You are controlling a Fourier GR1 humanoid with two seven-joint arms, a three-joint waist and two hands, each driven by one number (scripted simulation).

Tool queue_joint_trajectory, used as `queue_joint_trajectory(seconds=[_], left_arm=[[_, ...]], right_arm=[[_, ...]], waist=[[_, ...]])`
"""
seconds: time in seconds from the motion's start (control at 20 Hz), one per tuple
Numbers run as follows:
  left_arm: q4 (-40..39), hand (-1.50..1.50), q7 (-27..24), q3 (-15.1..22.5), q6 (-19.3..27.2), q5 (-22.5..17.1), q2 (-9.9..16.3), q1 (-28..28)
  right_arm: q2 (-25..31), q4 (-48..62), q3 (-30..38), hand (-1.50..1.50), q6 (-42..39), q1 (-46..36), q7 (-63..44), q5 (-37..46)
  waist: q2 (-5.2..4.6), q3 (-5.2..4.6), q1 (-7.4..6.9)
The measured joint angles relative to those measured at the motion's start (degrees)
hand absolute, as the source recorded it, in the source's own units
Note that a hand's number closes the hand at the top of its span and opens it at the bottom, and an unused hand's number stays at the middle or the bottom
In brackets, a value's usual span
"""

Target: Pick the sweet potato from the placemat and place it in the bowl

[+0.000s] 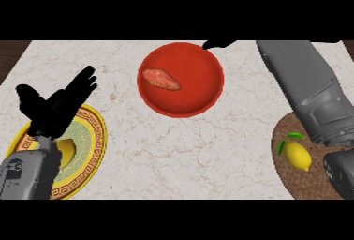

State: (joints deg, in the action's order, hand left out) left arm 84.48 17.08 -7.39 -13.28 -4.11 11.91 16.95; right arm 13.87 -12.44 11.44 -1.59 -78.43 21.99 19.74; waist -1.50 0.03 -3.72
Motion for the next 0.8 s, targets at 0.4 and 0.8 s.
queue_joint_trajectory(seconds=[0.4,0.8], left_arm=[[1.05,0.00,0.28,-1.38,0.06,-0.66,0.68,-2.27],[1.66,0.00,0.24,-2.27,0.52,-0.70,0.95,-3.97]], right_arm=[[9.00,-2.67,1.84,-1.50,-17.69,4.88,12.49,-3.11],[16.00,-6.38,4.00,1.50,-33.19,12.50,13.60,-8.87]], waist=[[1.00,0.02,2.38],[1.66,0.02,4.19]])
